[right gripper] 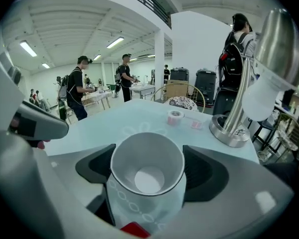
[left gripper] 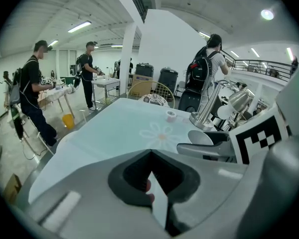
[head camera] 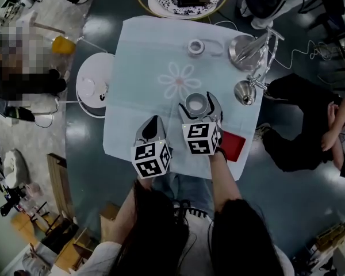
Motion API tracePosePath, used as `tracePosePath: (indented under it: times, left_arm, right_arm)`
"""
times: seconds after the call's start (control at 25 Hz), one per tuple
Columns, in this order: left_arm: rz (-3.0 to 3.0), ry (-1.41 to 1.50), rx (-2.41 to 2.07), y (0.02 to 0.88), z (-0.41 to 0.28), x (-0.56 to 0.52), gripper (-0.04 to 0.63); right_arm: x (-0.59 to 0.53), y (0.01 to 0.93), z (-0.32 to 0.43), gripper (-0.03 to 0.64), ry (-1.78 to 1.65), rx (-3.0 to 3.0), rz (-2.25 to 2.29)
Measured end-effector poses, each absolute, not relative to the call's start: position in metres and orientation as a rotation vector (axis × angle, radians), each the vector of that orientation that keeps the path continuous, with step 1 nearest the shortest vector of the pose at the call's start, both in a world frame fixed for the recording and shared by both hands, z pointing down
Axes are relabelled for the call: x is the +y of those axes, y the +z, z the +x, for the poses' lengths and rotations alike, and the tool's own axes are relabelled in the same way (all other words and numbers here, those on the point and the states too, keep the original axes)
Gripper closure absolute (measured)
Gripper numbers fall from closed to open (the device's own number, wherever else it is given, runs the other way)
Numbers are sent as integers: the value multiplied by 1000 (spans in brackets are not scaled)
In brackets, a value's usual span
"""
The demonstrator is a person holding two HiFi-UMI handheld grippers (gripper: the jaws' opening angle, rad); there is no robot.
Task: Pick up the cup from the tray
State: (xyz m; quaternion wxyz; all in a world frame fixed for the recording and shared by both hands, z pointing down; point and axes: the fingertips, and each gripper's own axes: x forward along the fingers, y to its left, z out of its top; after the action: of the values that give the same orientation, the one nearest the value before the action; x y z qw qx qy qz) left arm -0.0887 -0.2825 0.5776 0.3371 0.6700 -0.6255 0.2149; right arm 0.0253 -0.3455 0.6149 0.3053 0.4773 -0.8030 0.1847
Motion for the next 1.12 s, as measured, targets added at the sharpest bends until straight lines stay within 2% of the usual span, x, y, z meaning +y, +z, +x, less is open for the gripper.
tracePosePath:
  times: [0.2,0.68,0.92,1.12]
  left_arm:
    - [1755,553,-1628,575,-89,-287,595]
    - [1903,466,-1549,541,-67,-292,595]
    - [1997,414,-1524,511,-64,-285,595]
    - [2094,381,-1489,487,-63,-272,595]
  right_arm:
    - [-350,602,28,163,553,-2177,1288]
    - [-336,533,34,173,575,-2295,1411]
    - [-309,493,39,321,535,-2313,1484]
    - [-288,465,39,404,473,-2298,1570]
